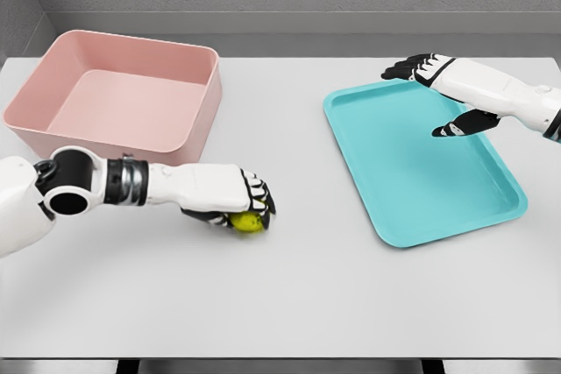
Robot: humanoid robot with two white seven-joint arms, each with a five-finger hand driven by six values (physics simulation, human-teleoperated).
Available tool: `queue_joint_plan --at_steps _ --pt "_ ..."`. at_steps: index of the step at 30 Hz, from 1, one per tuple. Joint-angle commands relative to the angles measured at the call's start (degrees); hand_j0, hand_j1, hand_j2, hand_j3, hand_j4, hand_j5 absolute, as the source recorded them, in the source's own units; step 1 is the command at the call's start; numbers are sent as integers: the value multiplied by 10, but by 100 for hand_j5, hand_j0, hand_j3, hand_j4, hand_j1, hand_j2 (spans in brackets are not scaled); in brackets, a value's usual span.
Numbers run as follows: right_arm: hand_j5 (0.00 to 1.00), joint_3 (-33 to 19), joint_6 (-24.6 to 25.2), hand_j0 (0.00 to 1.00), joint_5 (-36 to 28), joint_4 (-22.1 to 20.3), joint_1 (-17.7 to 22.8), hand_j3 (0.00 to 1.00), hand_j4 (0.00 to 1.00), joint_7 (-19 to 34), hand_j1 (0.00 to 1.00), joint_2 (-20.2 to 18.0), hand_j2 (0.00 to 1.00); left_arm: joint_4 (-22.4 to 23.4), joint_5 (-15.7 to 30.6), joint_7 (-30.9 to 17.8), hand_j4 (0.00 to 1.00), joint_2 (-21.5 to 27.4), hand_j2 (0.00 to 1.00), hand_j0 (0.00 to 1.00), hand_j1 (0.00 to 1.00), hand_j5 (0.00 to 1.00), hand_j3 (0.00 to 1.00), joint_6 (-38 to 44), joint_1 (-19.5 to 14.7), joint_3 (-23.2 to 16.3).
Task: Put the tennis from the blue tray into the pink basket with both arms
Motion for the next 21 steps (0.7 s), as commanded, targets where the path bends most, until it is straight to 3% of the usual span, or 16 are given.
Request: queue_joint_plan --at_steps 1,21 --pt "100 -1 1 100 -4 0 0 100 100 0 100 -1 100 -6 7 0 51 4 51 51 51 51 51 1 -1 12" --pt "100 -1 1 100 -4 0 0 100 100 0 100 -1 100 -6 39 -1 50 33 50 50 50 50 50 1 -57 42"
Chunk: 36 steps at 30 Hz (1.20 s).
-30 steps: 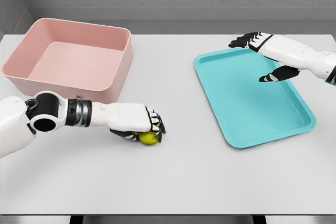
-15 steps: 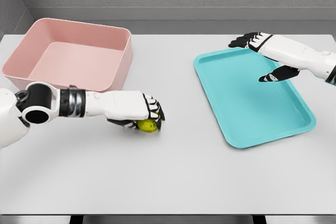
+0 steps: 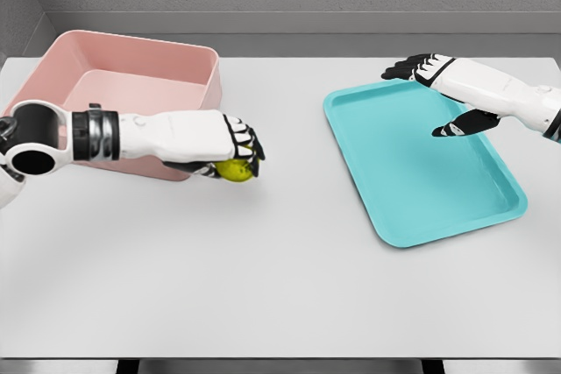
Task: Put the tennis from the blue tray into the pink basket with both arms
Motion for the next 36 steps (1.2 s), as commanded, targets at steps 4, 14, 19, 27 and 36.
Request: queue_joint_plan --at_steps 4,14,19,27,36 --pt "100 -1 1 100 -4 0 0 100 100 0 100 -1 100 1 14 0 50 13 50 50 50 50 50 1 -11 8" --pt "100 -1 1 100 -4 -1 0 100 100 0 100 0 100 8 32 0 50 38 50 50 50 50 50 1 -34 20" --pt "100 -1 1 100 -4 -1 0 100 100 0 100 -1 100 11 39 0 50 46 50 50 50 50 50 1 -35 32" --pt "100 -1 1 100 -4 -2 0 100 100 0 100 -1 100 13 52 0 50 62 50 50 50 50 50 1 -39 54" --pt "100 -1 1 100 -4 -2 0 100 100 0 100 0 100 78 51 0 50 62 50 50 50 50 50 1 -47 65"
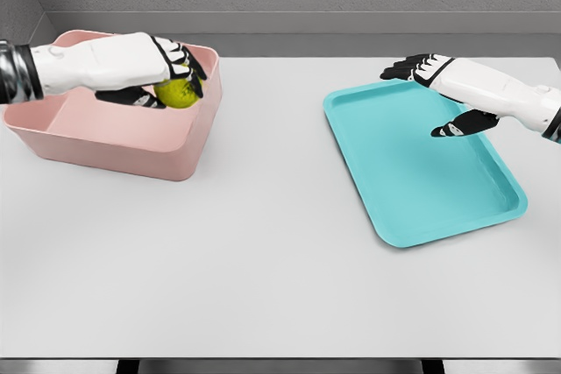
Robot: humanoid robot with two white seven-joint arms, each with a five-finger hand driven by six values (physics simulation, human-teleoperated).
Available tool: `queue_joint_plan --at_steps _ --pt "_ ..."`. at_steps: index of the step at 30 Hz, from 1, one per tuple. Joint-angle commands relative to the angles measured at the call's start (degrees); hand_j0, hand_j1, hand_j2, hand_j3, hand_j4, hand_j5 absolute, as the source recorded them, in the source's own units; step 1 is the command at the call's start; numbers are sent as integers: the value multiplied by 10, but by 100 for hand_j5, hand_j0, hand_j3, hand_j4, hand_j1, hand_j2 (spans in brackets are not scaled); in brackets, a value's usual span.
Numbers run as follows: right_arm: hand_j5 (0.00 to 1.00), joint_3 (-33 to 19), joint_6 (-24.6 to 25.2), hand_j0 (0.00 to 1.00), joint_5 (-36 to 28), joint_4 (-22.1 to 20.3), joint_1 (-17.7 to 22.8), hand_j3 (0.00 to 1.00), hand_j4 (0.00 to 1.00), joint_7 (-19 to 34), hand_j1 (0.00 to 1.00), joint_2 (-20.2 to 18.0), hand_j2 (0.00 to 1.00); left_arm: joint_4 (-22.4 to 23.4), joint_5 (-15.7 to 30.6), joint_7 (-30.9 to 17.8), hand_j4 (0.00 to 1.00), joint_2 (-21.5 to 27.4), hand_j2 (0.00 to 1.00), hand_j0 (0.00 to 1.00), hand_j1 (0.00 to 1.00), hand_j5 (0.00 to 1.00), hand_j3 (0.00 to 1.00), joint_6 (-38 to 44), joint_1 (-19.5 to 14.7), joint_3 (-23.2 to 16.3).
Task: Put the tennis from the blue tray into the pink basket with both arms
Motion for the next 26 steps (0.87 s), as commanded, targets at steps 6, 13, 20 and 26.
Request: queue_joint_plan --at_steps 6,13,20,26 --pt "100 -1 1 100 -4 -1 0 100 100 0 100 -1 100 91 2 0 53 -5 53 53 53 53 53 1 0 2" --pt "100 -1 1 100 -4 -1 0 100 100 0 100 -1 100 74 2 10 100 0 100 100 100 100 100 1 2 10" --pt "100 -1 1 100 -4 -2 0 100 100 0 100 -1 100 -3 24 40 100 61 100 100 100 100 100 1 14 13" --pt "100 -1 0 100 -4 -3 -2 100 100 0 100 -1 100 -10 28 76 100 98 100 100 100 100 100 1 43 16"
